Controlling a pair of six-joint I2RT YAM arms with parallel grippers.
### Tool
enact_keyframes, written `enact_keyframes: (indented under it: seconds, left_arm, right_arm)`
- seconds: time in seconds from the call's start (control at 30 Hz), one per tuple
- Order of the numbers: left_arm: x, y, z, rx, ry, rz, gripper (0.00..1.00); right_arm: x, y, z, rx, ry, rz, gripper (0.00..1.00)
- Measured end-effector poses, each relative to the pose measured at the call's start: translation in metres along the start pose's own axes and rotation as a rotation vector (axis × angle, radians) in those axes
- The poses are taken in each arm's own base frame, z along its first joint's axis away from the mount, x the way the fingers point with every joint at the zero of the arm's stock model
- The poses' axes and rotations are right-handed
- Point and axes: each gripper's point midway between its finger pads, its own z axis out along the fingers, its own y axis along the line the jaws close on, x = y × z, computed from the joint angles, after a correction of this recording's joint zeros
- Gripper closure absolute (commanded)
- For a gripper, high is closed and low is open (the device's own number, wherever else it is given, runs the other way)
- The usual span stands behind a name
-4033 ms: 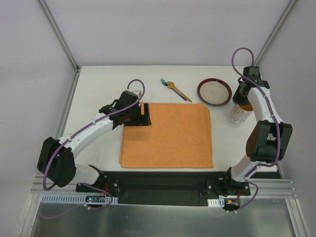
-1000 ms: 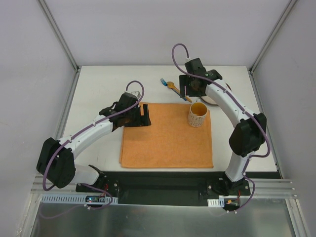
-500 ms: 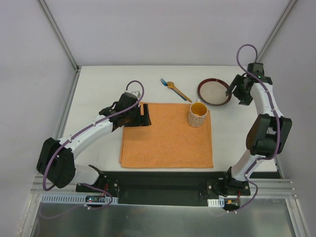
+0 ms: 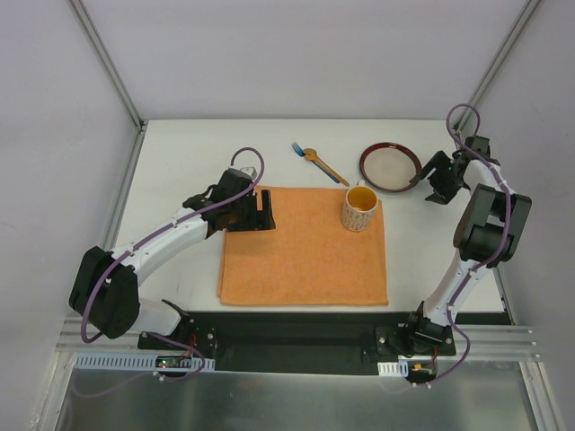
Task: Set the dinner table for one person
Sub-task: Place the cup on the napkin, then pick up the plate at the center of the board.
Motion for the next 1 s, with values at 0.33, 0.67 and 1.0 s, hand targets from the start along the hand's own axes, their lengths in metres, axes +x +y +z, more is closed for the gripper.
enact_keyframes:
  seconds: [0.33,0.67,1.0]
  left_arm:
    - [0.001,0.001,0.001,-0.003,0.005,-0.001,0.2]
    - [0.003,0.001,0.002,-0.005,0.011,-0.003,0.2]
    - [0.007,0.0,0.0,0.004,0.029,-0.009,0.2]
  right_arm:
    - [-0.003,-0.008,0.028,-0.04,0.019,0.049,0.22]
    - [-0.014,0.005,0.045,-0.133,-0.003,0.071,0.24]
    - [-0.026,0.022,0.062,-0.235,-0.035,0.089,0.56]
